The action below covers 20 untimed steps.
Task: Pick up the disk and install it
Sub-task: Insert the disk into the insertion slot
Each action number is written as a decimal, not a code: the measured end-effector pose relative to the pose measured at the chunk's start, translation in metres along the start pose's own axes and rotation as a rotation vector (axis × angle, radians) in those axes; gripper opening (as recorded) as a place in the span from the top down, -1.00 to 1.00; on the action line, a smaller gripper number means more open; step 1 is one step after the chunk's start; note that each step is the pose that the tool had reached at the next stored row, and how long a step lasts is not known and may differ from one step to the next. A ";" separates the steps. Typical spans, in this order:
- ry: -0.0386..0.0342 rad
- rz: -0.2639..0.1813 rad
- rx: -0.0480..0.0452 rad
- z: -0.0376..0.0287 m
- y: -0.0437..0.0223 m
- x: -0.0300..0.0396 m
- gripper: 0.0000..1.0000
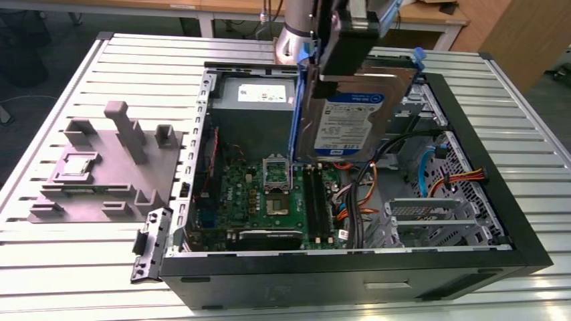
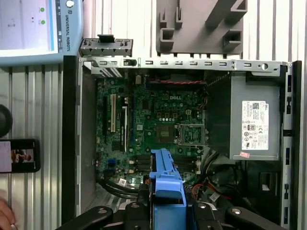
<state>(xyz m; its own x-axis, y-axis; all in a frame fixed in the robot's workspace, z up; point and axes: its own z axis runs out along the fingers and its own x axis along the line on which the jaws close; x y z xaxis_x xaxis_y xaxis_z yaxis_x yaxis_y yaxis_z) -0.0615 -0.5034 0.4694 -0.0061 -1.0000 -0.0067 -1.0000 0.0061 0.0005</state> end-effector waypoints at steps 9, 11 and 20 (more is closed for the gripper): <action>0.0011 0.000 0.0000 0.0001 -0.0213 0.0111 0.27; 0.0014 0.000 0.0000 0.0002 -0.0214 0.0170 0.27; 0.0020 0.000 0.0000 0.0002 -0.0359 0.0344 0.27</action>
<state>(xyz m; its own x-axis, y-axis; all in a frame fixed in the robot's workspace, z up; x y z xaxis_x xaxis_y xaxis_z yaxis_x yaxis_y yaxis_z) -0.0258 -0.5380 0.4689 -0.0061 -1.0000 -0.0047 -1.0000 0.0061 0.0005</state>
